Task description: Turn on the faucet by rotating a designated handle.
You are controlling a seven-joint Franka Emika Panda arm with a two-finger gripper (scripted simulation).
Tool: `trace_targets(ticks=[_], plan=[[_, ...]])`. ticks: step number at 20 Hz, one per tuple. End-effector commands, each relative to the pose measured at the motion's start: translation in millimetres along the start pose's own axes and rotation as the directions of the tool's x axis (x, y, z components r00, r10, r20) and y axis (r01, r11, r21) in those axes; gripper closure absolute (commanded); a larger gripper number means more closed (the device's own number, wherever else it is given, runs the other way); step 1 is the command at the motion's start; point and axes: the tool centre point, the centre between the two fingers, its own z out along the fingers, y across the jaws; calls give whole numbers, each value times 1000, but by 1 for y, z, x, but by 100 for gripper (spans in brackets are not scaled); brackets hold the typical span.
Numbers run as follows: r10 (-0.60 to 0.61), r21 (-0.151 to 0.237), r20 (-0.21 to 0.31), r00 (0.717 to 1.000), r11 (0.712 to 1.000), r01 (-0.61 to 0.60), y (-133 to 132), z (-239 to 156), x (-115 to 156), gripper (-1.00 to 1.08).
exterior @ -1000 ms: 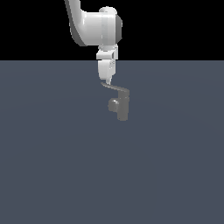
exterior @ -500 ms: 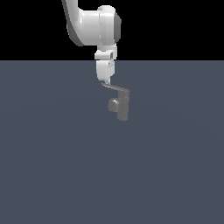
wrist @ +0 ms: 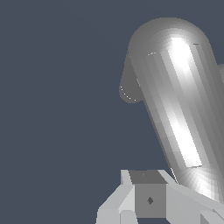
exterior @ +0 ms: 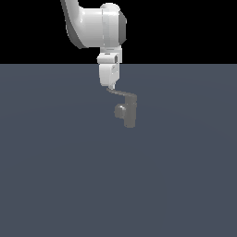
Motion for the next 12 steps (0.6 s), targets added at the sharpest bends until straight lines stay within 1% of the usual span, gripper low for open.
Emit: trace_targets(ticks=[1,12], plan=[[0,-5,0,1000,1000,0,8,0,-1,108],[0,-4,0,1000,1000,0,34,0,-6,108]])
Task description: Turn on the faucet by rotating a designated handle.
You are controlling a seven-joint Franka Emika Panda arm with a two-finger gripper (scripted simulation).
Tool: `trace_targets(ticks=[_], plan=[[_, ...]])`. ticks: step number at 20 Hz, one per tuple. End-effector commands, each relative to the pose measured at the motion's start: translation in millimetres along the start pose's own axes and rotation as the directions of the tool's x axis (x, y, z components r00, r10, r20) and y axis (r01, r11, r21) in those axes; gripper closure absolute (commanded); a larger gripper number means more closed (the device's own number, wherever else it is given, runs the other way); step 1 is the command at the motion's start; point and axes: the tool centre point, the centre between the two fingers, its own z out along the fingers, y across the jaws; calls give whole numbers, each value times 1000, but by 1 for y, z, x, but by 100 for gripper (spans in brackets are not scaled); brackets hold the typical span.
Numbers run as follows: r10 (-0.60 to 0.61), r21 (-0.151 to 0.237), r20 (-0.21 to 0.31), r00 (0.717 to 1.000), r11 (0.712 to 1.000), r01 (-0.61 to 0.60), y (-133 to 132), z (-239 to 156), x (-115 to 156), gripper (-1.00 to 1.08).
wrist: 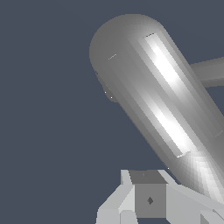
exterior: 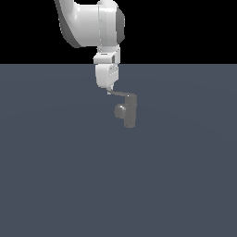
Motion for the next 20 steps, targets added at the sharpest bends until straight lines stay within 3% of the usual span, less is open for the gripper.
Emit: trace_targets(ticks=[1,20], plan=[[-5,-4,1,1000,1000,5,9,0,-5,108],[-3,-3,0,1000,1000,3,44,0,22,108]])
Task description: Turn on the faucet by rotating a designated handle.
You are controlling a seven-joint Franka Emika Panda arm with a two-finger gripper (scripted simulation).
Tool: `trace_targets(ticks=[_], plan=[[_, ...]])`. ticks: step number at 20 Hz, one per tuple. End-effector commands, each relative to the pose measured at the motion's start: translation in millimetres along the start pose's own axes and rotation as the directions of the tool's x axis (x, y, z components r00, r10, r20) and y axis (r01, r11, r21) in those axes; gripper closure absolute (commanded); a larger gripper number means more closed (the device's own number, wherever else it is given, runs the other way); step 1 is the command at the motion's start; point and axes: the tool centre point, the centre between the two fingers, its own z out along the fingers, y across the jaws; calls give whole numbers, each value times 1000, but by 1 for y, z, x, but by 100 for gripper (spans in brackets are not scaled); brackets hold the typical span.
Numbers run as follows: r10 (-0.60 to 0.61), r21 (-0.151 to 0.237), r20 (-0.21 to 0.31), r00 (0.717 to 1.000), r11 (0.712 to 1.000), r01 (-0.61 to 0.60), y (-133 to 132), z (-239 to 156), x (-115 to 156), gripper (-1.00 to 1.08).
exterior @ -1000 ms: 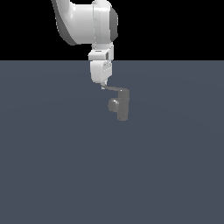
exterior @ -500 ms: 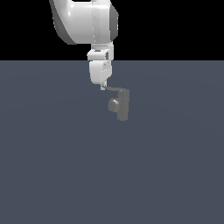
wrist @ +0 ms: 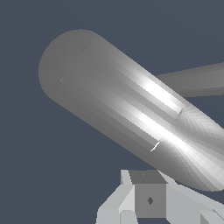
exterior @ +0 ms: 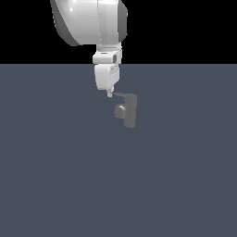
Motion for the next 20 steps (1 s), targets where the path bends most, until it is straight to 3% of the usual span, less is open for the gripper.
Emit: trace_targets(ticks=[1,12,14,20], plan=[[8,-5,-3,1000,1000,-8,7,1,10,108],[7,-6,-3,1000,1000,-7,34,1,26,108],[-2,-2,1,1000,1000,2,32,0,18,108],[1,-4,-1,1000,1000,-1,39,0,53,108]])
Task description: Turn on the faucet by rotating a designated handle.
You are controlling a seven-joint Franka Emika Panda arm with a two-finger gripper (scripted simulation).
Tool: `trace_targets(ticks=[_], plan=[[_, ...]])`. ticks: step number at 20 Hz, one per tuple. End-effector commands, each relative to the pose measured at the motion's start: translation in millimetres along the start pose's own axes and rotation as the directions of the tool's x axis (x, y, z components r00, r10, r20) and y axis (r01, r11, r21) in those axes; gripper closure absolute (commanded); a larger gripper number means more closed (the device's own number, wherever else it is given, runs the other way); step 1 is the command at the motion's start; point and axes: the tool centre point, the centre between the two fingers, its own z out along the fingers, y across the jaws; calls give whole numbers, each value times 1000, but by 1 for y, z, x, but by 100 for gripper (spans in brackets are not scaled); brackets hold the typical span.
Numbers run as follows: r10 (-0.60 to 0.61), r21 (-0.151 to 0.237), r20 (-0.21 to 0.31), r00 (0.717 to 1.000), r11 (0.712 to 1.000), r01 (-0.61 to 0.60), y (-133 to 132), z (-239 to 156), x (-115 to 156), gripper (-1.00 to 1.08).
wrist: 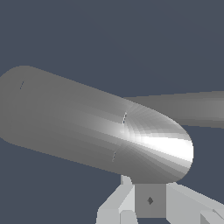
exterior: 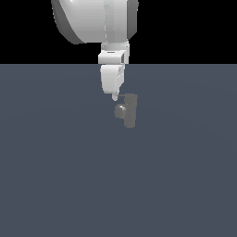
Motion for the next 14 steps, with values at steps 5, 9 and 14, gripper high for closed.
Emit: trace_targets(ticks=[5,9,14], plan=[[26,-2,-6,1000,1000,-26,7,1,54,108],[28,-3,-7,1000,1000,-28,11,1,73,108],[-7,-2,2,1000,1000,7,2,0,59,108]])
